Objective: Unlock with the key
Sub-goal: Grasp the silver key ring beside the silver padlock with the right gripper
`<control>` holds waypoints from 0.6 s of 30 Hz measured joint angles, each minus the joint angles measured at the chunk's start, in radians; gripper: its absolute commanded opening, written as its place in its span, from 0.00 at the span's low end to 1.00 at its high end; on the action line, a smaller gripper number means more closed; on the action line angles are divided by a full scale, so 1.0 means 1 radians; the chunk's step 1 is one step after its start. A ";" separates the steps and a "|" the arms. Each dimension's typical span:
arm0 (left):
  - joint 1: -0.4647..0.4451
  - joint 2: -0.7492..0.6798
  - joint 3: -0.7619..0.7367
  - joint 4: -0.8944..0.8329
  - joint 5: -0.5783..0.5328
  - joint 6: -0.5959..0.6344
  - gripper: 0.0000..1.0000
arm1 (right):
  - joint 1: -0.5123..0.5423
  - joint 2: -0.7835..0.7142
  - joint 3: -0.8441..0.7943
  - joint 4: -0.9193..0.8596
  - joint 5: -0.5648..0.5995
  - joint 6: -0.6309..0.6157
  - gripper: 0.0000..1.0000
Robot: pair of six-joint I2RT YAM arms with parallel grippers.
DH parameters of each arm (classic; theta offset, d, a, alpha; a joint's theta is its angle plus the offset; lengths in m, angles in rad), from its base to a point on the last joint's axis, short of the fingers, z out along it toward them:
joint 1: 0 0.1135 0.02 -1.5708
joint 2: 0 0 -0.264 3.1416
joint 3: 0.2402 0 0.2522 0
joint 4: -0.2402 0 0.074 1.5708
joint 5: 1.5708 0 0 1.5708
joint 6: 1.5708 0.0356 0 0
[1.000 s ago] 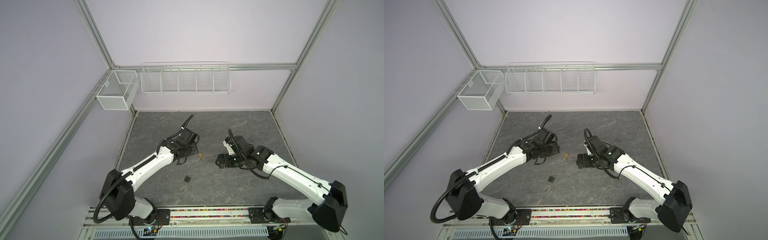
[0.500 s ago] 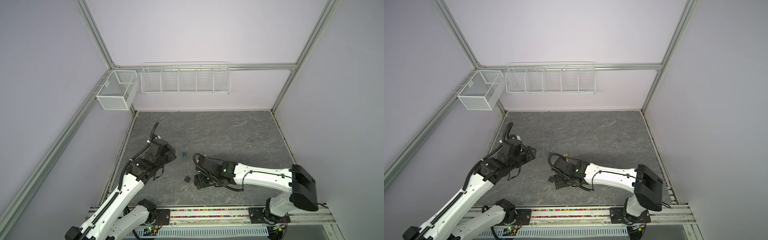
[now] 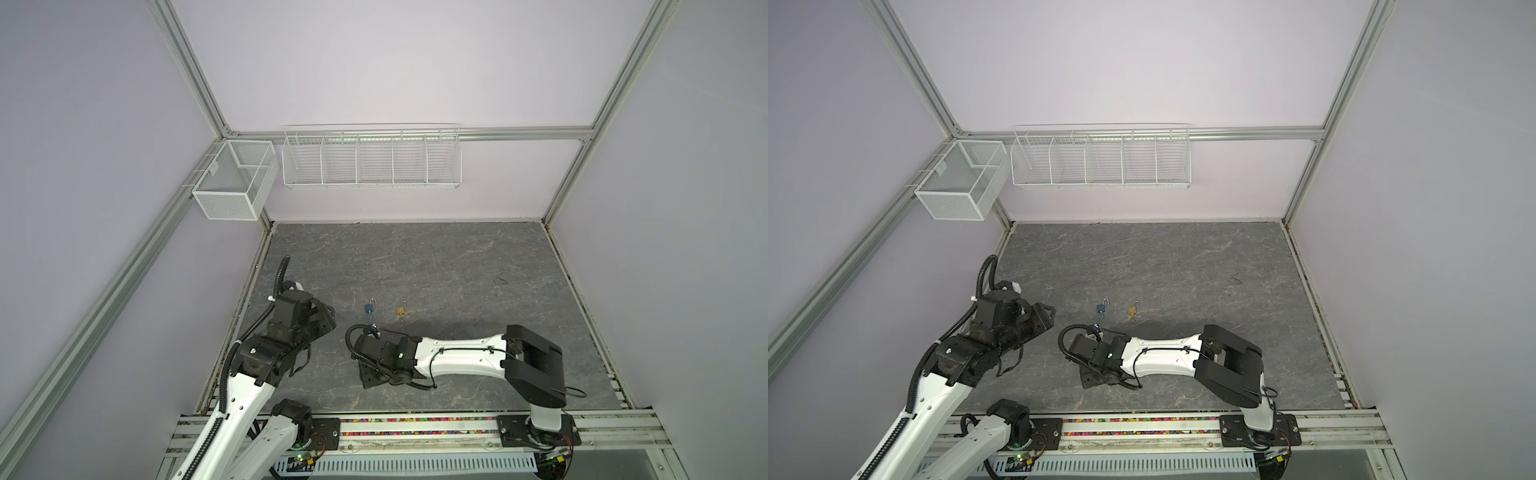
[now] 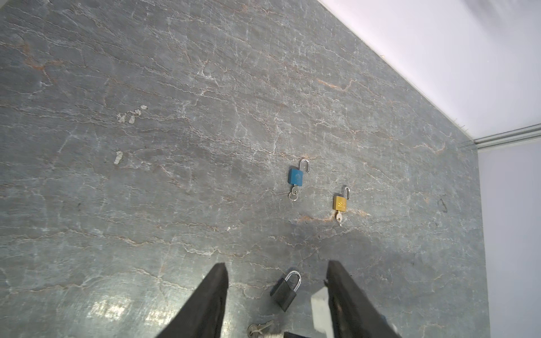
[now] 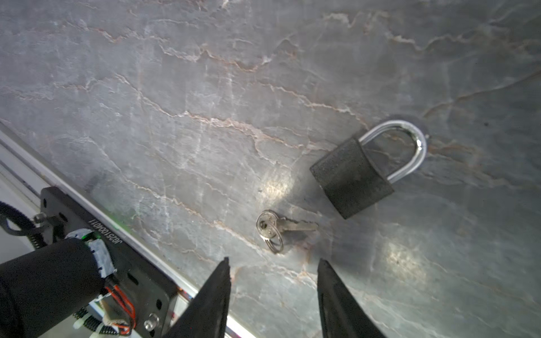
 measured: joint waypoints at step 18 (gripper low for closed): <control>0.001 -0.080 -0.031 -0.027 -0.016 -0.020 0.54 | 0.010 0.067 0.051 0.000 0.009 -0.016 0.29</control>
